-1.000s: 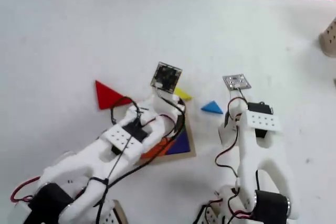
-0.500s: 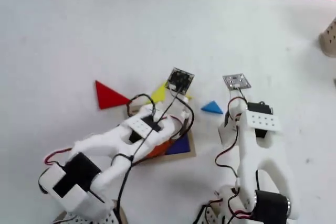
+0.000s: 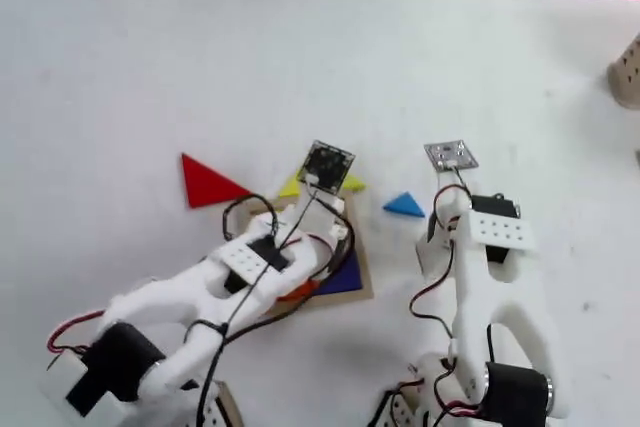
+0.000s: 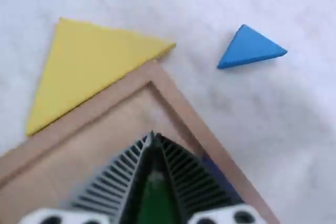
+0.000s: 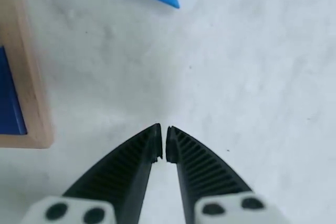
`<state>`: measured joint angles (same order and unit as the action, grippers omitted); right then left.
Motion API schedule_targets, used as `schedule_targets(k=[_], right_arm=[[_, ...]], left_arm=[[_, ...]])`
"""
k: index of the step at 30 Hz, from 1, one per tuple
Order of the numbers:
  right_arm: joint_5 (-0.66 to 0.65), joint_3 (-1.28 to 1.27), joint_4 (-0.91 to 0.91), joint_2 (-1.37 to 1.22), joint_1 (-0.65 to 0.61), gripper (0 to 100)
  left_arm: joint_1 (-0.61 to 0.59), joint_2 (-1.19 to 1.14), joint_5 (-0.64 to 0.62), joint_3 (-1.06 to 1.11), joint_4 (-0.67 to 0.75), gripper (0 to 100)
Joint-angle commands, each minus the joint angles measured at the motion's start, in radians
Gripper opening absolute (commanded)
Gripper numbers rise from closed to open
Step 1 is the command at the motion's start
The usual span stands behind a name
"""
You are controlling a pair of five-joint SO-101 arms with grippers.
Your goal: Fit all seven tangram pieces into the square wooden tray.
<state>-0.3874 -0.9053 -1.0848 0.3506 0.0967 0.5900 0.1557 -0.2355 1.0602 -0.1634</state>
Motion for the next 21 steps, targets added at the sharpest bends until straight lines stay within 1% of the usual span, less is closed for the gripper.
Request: schedule_targets(k=[1,4,7,11,13,15,19,21], right_arm=[[-0.011,0.005,0.013,0.001,0.005,1.8],[-0.011,0.005,0.013,0.001,0.005,1.8],[-0.011,0.005,0.013,0.001,0.005,1.8],[-0.011,0.005,0.013,0.001,0.002,1.8],[-0.011,0.005,0.013,0.001,0.001,1.8],[-0.011,0.005,0.015,0.001,0.001,1.8],[-0.011,0.005,0.015,0.001,0.001,1.8],[-0.011,0.005,0.015,-0.001,0.001,1.8]], left_arm=[[-0.008,0.045,0.009,-0.064,-0.002,2],[-0.044,0.047,0.009,-0.086,-0.005,2],[-0.117,0.047,0.011,-0.080,-0.008,2],[-0.229,0.047,0.011,-0.086,-0.120,2],[-0.263,0.048,0.012,-0.086,-0.172,2],[-0.275,0.048,0.031,-0.084,-0.227,2],[-0.263,0.048,0.140,-0.083,-0.377,2],[-0.245,0.048,0.147,-0.084,-0.450,2]])
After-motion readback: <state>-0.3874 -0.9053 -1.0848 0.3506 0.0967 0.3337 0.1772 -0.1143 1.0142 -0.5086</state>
